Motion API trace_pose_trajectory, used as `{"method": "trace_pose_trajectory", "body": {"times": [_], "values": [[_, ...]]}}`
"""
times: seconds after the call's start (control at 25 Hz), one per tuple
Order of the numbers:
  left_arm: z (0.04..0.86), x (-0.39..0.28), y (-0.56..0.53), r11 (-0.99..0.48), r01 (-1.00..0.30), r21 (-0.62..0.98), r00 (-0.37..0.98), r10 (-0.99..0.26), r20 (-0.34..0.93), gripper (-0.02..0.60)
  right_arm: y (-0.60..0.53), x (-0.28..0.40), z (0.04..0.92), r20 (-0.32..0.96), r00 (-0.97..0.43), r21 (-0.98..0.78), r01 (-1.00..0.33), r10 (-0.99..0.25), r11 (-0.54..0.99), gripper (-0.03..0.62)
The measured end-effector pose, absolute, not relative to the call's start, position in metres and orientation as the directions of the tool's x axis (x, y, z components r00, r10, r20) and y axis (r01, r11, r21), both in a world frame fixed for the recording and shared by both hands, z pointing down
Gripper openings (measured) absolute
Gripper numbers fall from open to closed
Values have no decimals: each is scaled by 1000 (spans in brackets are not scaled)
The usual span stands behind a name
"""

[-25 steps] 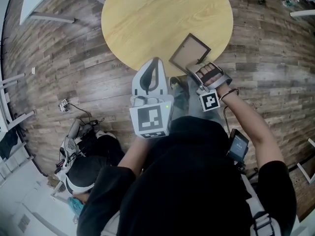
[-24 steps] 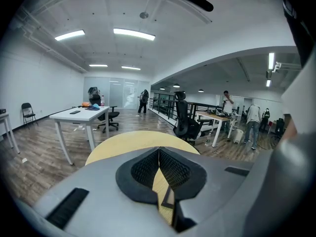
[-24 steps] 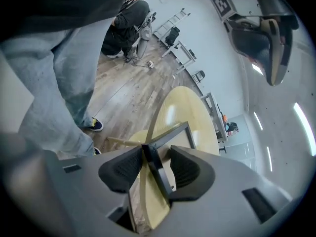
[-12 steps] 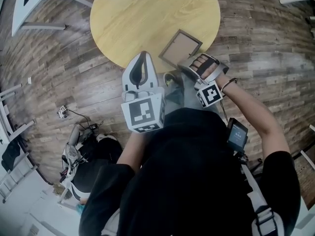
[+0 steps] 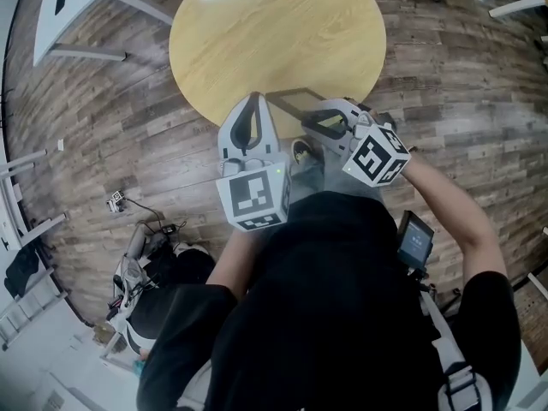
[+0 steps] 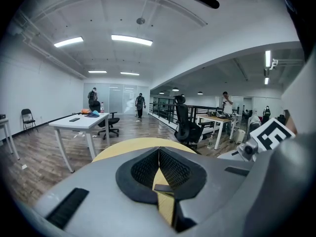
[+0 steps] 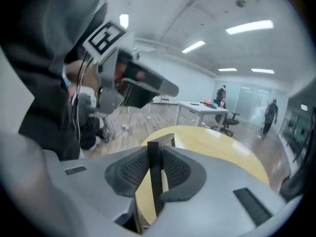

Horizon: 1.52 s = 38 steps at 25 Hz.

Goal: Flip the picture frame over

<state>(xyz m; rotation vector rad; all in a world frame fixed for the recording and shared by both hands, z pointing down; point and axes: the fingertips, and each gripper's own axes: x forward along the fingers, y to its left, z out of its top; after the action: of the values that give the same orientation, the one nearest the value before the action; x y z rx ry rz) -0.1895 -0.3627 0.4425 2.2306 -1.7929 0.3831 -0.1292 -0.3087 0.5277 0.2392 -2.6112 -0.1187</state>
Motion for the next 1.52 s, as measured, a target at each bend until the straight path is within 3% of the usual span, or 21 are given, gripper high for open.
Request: {"method": "trace_pose_trajectory", "body": {"times": [0.2,0.4,1.0,1.52], "values": [[440,-189,-365,-206,-978,27,202,-913,355,23,-345,-114,519,316,-926,-390,-326,-207,861,87],[441,-192,-365,-207,-978,20,200,-910,364,23,-379,-84,537,265,-904,-644,-424,-334,636,83],[443,-186,-360,-224,-975,10,211,-902,377,23,-397,-27,613,525,-716,-607,-694,-460,386,113],[446,-187,-356,-221,-975,9,208,-900,383,23,-404,-9,640,570,-647,-614,-745,-506,261,144]]}}
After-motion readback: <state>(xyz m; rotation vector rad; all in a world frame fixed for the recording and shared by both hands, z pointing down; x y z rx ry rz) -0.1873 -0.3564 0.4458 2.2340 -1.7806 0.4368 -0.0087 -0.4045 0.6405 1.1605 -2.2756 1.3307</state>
